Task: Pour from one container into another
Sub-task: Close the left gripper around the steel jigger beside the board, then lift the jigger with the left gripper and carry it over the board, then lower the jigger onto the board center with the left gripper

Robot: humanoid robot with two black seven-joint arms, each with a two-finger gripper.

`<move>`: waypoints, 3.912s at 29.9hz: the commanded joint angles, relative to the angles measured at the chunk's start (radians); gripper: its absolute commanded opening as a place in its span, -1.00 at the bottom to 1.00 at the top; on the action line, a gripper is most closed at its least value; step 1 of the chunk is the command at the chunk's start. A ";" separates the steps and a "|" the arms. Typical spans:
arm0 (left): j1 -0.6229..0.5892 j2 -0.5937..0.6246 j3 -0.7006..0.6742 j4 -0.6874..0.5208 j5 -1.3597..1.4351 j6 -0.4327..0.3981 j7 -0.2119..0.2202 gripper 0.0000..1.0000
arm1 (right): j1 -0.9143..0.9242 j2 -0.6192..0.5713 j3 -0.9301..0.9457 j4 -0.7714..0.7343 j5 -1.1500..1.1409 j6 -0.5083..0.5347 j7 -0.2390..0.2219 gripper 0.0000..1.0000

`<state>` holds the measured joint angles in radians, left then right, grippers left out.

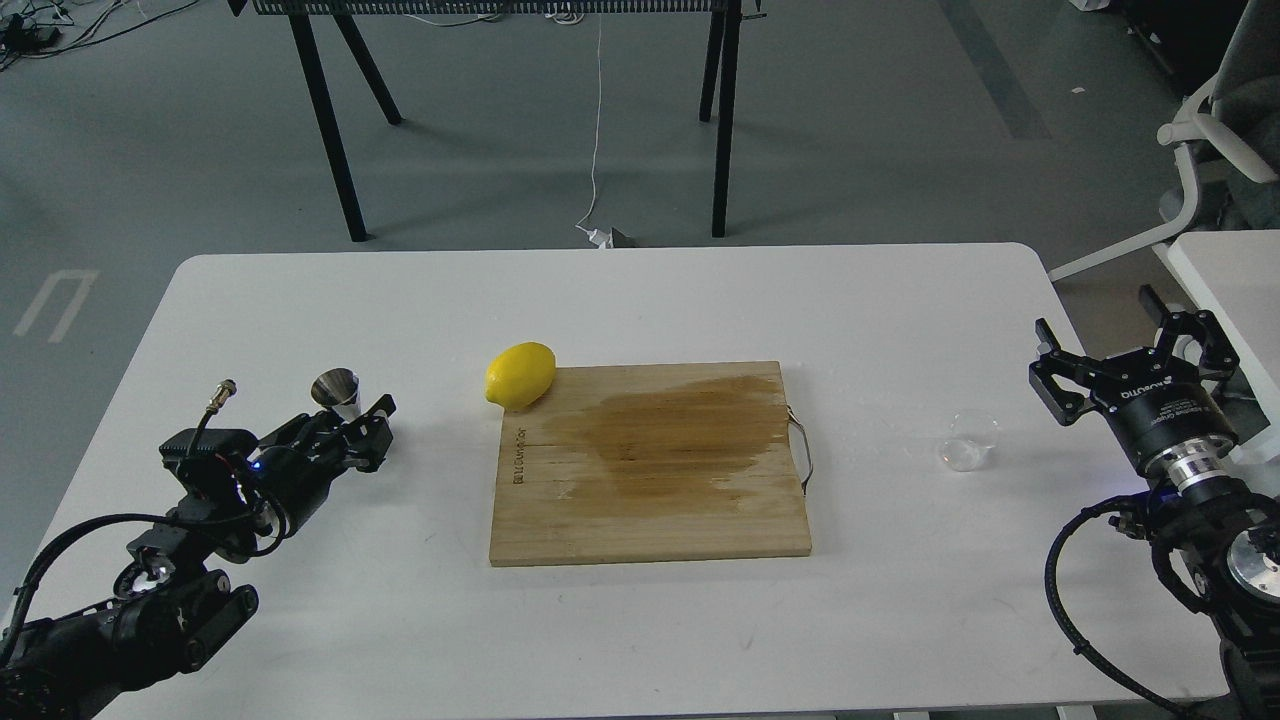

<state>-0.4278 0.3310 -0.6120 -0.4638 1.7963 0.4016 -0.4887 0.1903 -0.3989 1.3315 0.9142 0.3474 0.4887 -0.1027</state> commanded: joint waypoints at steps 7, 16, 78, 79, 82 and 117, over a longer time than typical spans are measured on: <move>0.000 0.002 0.001 0.001 0.003 0.000 0.000 -0.32 | -0.002 0.000 0.000 0.000 -0.001 0.000 0.000 0.98; 0.000 0.008 0.021 0.001 0.001 0.000 0.000 -0.51 | -0.005 0.002 0.000 0.000 -0.001 0.000 0.000 0.98; -0.362 -0.282 0.354 -0.306 0.129 -0.181 0.000 -0.52 | -0.028 0.000 -0.006 0.000 -0.001 0.000 0.002 0.98; -0.364 -0.299 0.354 -0.285 0.133 -0.179 0.000 -0.52 | -0.029 0.000 -0.008 0.002 -0.001 0.000 0.002 0.98; -0.364 -0.331 0.354 -0.222 0.135 -0.167 0.000 -0.53 | -0.031 0.000 -0.008 0.002 -0.001 0.000 0.002 0.98; -0.327 -0.331 0.394 -0.018 0.121 -0.089 0.000 -0.49 | -0.043 0.003 -0.011 0.002 -0.001 0.000 0.002 0.98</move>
<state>-0.7600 0.0000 -0.2178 -0.4816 1.9173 0.3118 -0.4887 0.1475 -0.3958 1.3213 0.9157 0.3466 0.4887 -0.1013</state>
